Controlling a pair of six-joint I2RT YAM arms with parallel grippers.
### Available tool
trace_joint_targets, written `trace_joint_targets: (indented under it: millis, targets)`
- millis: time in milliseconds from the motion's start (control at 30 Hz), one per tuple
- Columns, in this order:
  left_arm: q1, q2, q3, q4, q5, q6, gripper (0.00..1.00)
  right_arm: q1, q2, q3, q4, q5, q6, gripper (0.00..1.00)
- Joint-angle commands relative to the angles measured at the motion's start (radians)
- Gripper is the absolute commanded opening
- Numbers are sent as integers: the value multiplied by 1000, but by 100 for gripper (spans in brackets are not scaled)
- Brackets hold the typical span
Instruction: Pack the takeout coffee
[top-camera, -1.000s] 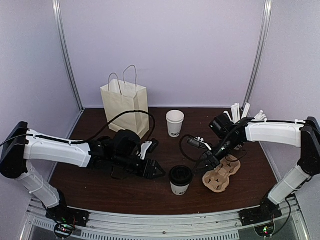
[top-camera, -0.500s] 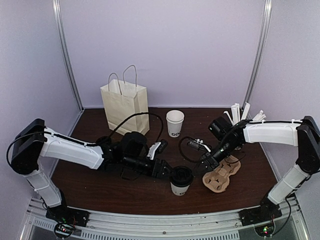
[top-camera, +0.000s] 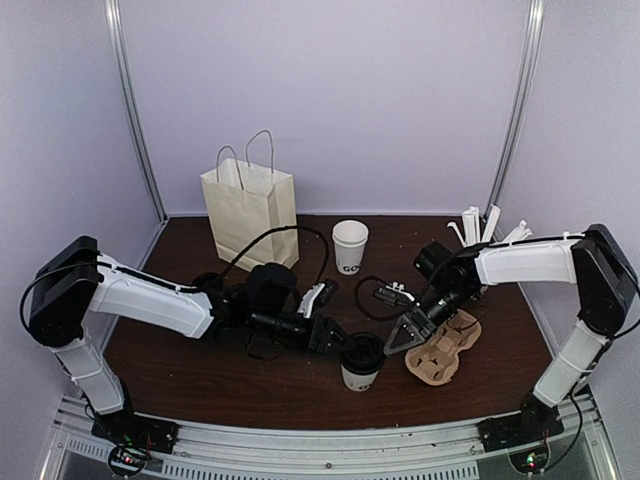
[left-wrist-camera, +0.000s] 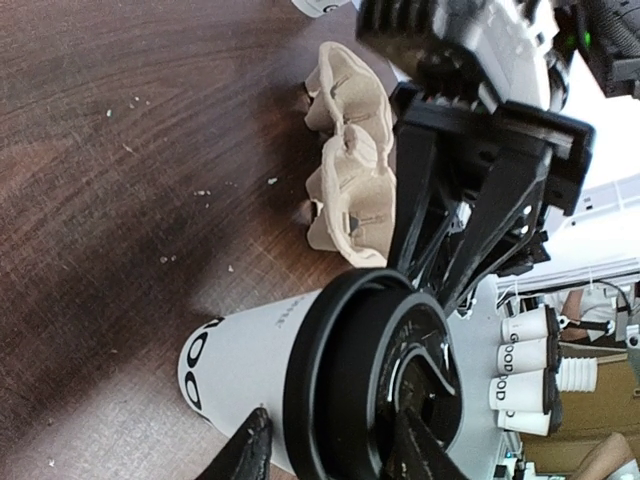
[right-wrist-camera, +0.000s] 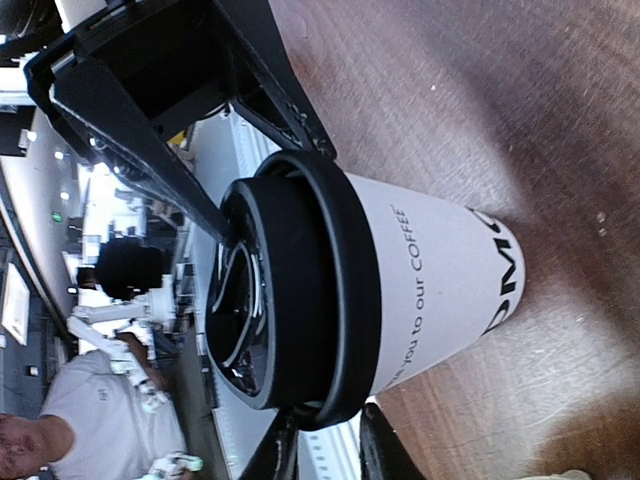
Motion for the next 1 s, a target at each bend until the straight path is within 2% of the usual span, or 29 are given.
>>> trace_joint_targets:
  millis: [0, 167, 300, 367, 467, 533, 700, 833, 967]
  targets:
    - [3, 69, -72, -45, -54, -59, 40, 6, 111, -21, 15, 225, 9, 19]
    - [4, 83, -131, -9, -63, -94, 39, 7, 162, 3, 0, 305, 13, 19]
    - [4, 65, -90, -6, -57, -8, 45, 6, 128, 52, -32, 189, -35, 22]
    - [5, 45, -23, -62, -70, 73, 50, 5, 86, 111, -89, 175, -82, 30]
    - [5, 25, 100, -182, -97, 200, 57, -5, 12, 201, -183, 187, -144, 50]
    - [4, 13, 167, -257, -121, 265, 60, -15, -31, 241, -224, 188, -166, 58]
    - [3, -15, 282, -440, -173, 369, 63, -21, -118, 300, -290, 222, -214, 66]
    - [-11, -53, 307, -479, -173, 420, 64, -27, -178, 337, -331, 260, -265, 70]
    - [-89, -100, 330, -554, -228, 592, 70, -60, -277, 356, -359, 265, -357, 78]
